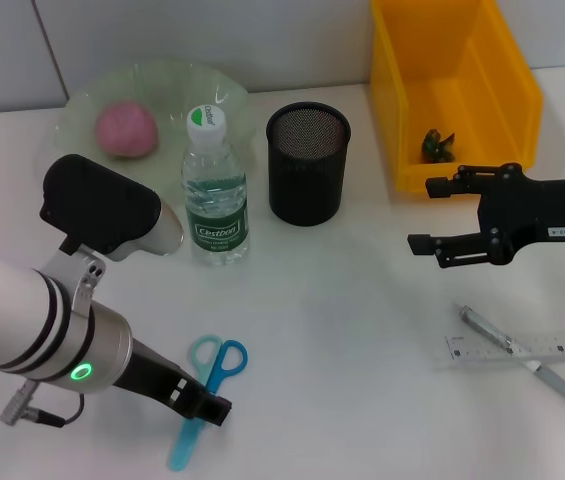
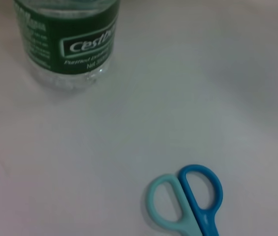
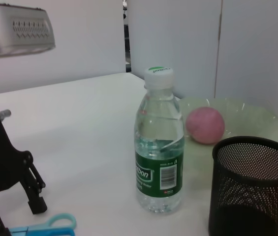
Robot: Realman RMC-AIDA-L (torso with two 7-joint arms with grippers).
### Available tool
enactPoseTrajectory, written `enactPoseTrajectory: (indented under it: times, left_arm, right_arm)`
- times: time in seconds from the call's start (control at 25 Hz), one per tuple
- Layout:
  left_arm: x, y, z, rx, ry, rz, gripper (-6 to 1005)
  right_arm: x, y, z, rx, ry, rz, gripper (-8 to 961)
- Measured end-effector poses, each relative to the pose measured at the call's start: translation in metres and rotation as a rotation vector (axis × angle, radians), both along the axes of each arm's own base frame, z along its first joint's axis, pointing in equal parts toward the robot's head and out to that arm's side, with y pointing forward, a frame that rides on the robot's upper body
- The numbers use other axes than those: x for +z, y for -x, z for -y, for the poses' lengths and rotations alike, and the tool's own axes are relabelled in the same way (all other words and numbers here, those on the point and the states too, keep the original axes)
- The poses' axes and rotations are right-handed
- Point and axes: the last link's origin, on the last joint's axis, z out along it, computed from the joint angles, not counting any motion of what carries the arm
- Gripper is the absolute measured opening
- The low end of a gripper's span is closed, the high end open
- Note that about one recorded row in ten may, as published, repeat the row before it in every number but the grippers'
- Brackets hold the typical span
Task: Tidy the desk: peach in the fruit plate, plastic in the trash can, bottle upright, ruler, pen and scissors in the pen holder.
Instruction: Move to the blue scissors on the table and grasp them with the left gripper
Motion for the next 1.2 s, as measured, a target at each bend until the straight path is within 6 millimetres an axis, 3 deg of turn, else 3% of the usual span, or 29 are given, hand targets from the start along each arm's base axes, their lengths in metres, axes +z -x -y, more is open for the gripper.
enactPoseTrajectory:
  times: [0.36,1.2]
  left_arm:
    - [-0.0033,0.0022,-0.0017,0.001,0.015,-0.022,797]
    - [-0.0051,0.0038,-0.0053,0.009,0.031,-0.041,653]
  right_arm:
    - [0.0032,0.0015,0.0009,0.006,-0.004,-0.005,817]
    - [0.0035,0.0026,0.0009,0.006,-0.003,-0.008,817]
